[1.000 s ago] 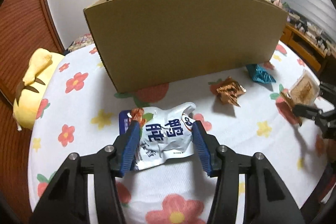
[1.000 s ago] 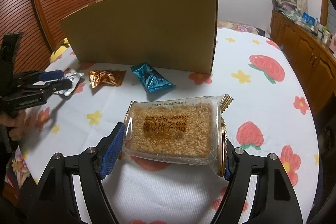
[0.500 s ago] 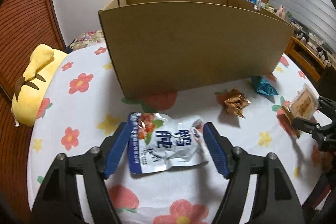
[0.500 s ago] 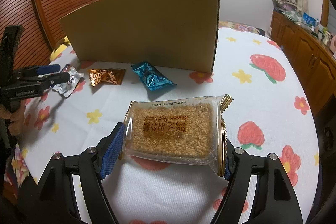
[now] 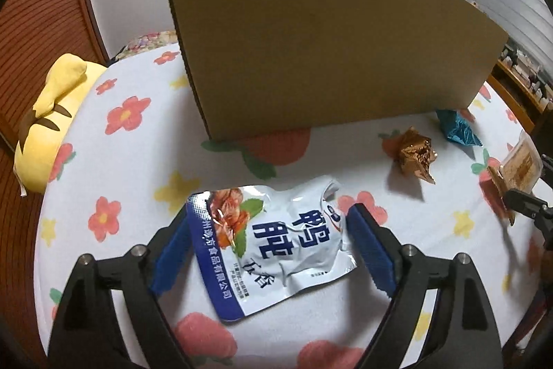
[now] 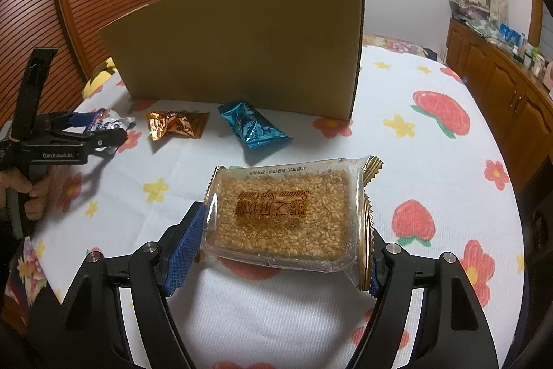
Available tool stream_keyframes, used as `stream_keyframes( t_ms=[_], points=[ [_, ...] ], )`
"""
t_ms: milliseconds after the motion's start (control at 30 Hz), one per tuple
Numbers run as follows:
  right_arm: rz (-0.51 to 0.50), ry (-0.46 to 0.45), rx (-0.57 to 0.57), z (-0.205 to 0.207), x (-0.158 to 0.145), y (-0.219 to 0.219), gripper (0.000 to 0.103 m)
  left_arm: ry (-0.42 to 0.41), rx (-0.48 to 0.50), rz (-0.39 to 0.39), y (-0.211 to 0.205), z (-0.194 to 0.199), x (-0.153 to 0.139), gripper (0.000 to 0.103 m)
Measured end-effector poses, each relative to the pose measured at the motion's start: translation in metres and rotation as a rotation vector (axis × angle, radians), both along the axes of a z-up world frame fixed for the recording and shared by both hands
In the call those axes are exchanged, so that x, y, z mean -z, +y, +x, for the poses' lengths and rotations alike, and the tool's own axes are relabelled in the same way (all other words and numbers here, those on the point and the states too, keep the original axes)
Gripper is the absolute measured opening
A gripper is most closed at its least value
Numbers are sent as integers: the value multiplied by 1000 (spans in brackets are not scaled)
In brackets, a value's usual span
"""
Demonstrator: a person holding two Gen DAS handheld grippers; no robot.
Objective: Organize snacks
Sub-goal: 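Lift the duck-neck packet with left gripper while right gripper lifts the sesame bar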
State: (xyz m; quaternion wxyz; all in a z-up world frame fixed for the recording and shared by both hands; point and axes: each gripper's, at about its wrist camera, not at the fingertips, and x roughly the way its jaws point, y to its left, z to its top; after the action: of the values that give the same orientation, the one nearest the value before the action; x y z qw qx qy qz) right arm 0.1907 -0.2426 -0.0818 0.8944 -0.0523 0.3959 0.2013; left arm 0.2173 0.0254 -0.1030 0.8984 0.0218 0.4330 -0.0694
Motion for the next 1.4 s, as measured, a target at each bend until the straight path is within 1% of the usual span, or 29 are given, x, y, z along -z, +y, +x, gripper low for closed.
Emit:
stream_keyframes(
  t_ms=[133,267,367,467,533,600,700,767,1067,1400],
  points=[
    [-3,0,-1,0,0,0,78,-4,5,-3,1,-3,-2,80],
    [-5,1,-1,0,0,0,78,-20,9,-5,2,-12,-4,77],
    [-9,1,-3,0,0,1,78,-37,20,16,-4,-21,-6,72],
    [-10,1,-3,0,0,1,78,-66,30,59,-11,-29,-9,70],
    [-10,2,-3,0,0,1,78,-89,40,78,-17,-36,-12,66],
    [-10,2,-4,0,0,1,78,-109,46,85,-21,-42,-15,64],
    [-10,1,-3,0,0,0,78,-109,58,68,-22,-45,-18,63],
    [-10,1,-4,0,0,0,78,-112,63,70,-24,-46,-19,61],
    [-6,-5,-1,0,0,0,78,-132,80,52,-33,-53,-26,61],
    [26,-53,15,-11,-3,-7,78,-204,103,6,-44,-63,-58,61]
  ],
)
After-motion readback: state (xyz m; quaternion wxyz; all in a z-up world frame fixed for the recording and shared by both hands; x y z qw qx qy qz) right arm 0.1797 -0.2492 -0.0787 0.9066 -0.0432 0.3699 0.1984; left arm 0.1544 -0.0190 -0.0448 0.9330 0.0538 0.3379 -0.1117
